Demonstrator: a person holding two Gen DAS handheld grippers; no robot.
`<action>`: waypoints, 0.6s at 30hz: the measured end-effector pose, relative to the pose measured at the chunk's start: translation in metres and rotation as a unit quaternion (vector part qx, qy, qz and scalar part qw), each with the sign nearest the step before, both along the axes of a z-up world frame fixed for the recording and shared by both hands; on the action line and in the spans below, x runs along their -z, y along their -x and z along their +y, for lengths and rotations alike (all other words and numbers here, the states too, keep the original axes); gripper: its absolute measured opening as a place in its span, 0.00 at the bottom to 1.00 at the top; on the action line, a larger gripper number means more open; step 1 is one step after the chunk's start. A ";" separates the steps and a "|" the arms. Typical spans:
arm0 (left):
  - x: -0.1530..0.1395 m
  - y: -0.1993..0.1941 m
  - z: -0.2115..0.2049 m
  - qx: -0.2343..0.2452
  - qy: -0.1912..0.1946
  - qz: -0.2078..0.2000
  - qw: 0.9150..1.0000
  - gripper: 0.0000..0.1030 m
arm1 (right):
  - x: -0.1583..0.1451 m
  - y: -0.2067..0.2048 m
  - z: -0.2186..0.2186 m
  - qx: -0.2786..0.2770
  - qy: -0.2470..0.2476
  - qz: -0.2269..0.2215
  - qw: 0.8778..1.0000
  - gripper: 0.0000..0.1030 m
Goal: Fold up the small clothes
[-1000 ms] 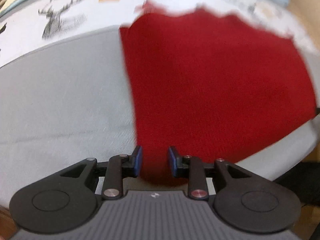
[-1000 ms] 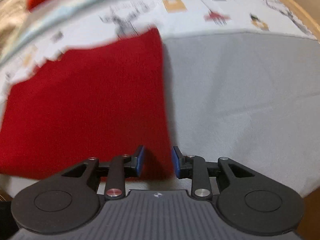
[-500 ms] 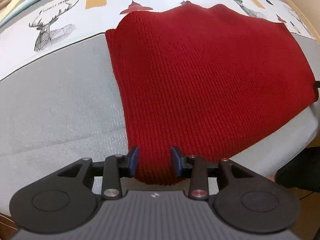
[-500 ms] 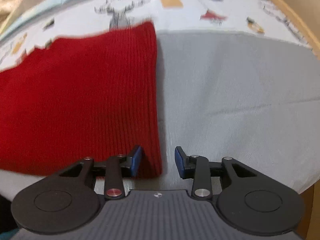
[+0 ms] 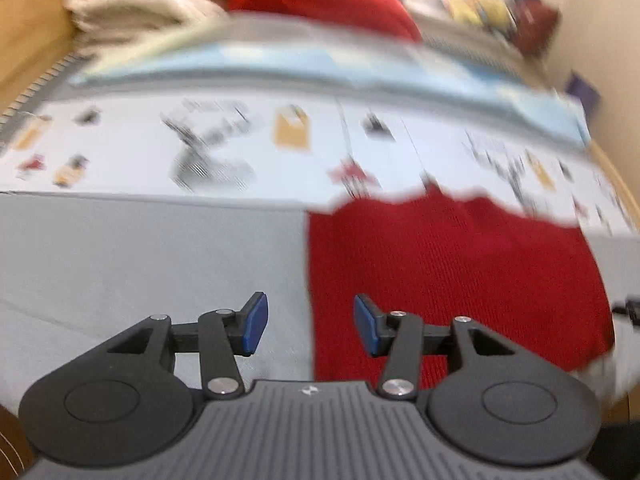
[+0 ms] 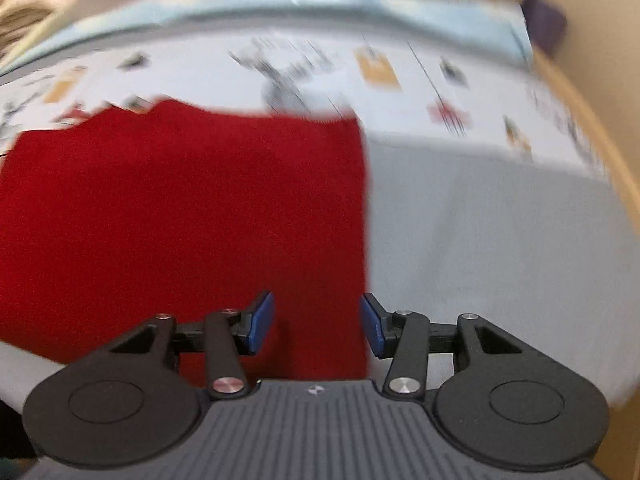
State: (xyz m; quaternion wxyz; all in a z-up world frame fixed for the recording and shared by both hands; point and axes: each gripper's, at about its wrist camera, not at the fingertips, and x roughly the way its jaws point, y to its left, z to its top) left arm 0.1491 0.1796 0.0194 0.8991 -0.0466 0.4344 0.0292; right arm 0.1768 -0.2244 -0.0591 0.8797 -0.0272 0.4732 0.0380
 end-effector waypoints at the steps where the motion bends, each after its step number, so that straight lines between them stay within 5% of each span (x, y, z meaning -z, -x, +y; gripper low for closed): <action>1: -0.013 0.006 0.005 -0.010 -0.001 -0.016 1.000 0.51 | -0.010 0.005 0.011 -0.008 -0.016 -0.013 1.000 0.48; 5: -0.061 0.032 0.021 -0.046 -0.021 -0.096 0.994 0.56 | -0.034 0.018 0.046 -0.030 -0.072 -0.058 0.995 0.48; 8: -0.070 0.055 0.025 -0.061 -0.031 -0.143 0.987 0.62 | -0.036 0.032 0.087 -0.063 -0.096 -0.066 0.991 0.46; 9: -0.066 0.062 0.025 -0.065 -0.036 -0.152 0.986 0.63 | -0.037 0.037 0.103 -0.080 -0.102 -0.067 0.989 0.39; 11: -0.057 0.061 0.024 -0.073 -0.052 -0.118 0.989 0.63 | -0.033 0.040 0.131 -0.118 -0.101 -0.073 0.985 0.36; 18: -0.046 0.056 0.058 -0.117 -0.029 -0.095 0.988 0.63 | -0.013 0.052 0.233 -0.240 -0.086 -0.060 0.965 0.36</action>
